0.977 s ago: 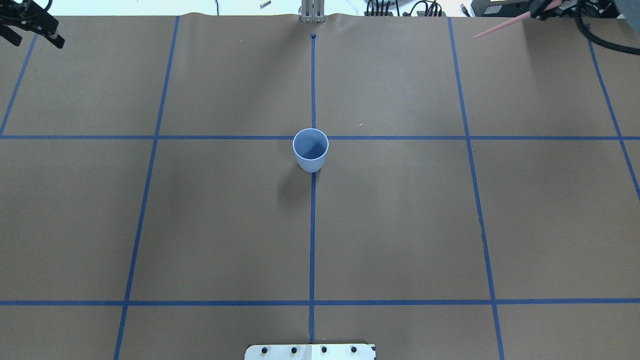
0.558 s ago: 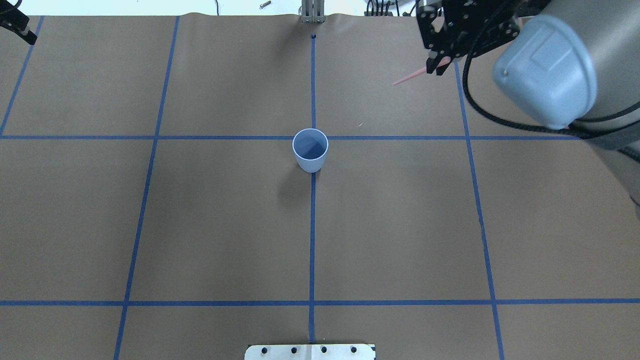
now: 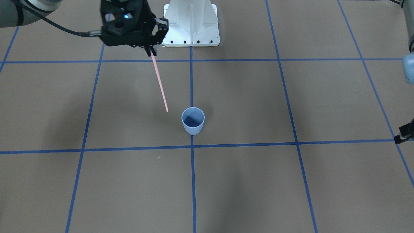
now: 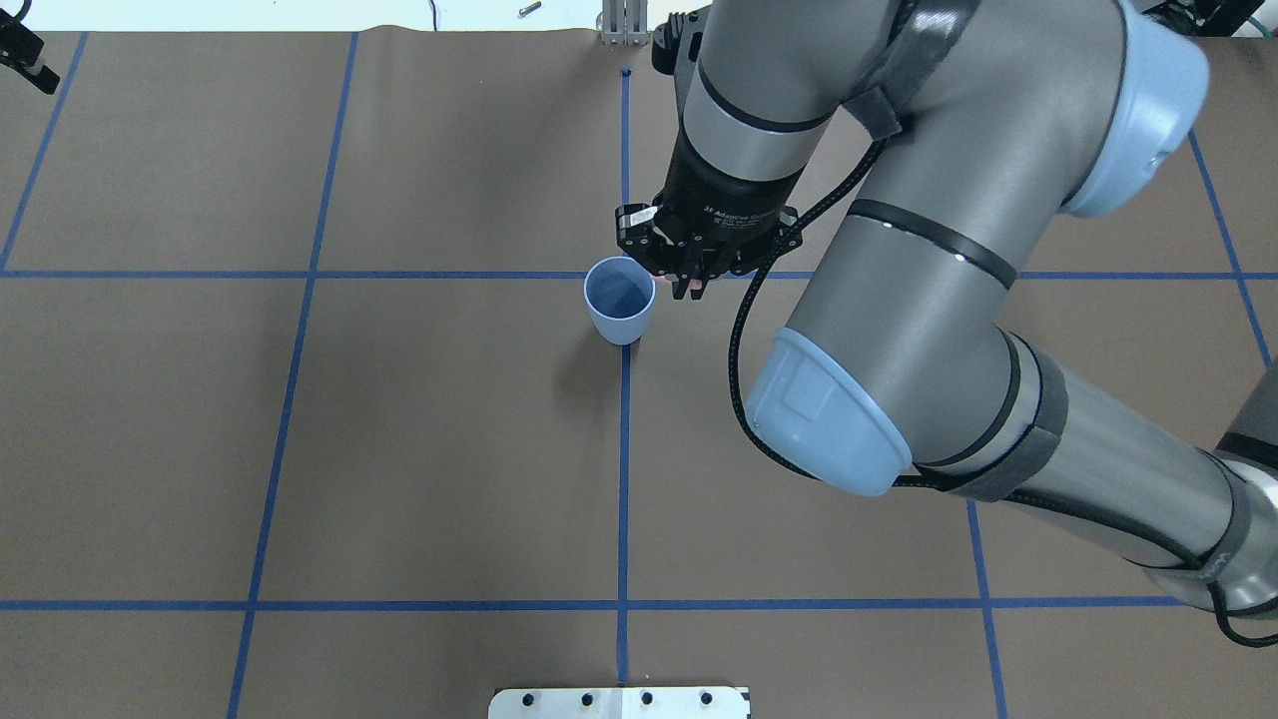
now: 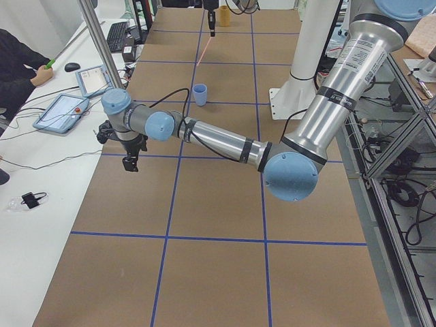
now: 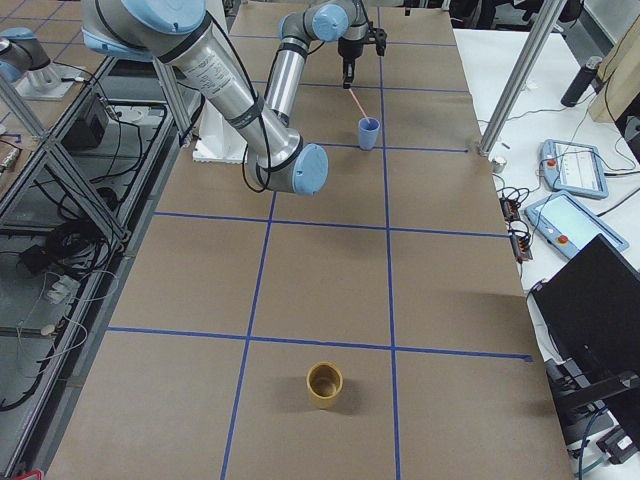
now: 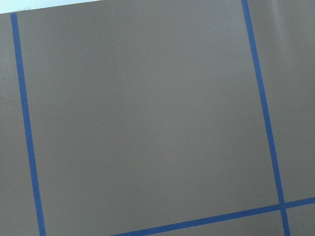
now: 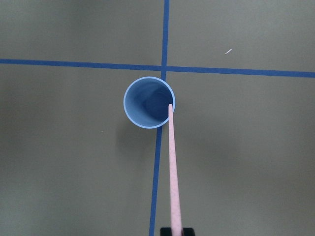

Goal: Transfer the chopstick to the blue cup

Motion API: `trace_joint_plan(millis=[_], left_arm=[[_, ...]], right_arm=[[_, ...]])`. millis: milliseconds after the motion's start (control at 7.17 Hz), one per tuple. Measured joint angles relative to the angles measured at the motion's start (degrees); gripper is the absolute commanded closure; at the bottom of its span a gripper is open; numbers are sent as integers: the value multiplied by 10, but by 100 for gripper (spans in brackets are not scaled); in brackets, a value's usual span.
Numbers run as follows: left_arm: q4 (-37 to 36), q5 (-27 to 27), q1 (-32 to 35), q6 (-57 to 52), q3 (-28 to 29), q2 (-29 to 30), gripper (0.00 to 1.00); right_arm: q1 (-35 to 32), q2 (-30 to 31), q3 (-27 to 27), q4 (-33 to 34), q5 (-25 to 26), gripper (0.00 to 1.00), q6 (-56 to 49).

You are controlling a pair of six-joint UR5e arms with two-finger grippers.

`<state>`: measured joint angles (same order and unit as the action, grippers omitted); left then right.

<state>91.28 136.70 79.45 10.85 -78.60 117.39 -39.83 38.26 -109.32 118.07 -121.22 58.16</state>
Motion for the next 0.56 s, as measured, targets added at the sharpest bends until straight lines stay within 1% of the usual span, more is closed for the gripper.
trace_joint_plan(millis=[279,558], left_arm=[[1,0,0,0,9,1,1],[19,0,0,0,24,1,1]], right_arm=[[13,-7,17,-21,5,100,4],[15,-19,46,-34,3,100,4]])
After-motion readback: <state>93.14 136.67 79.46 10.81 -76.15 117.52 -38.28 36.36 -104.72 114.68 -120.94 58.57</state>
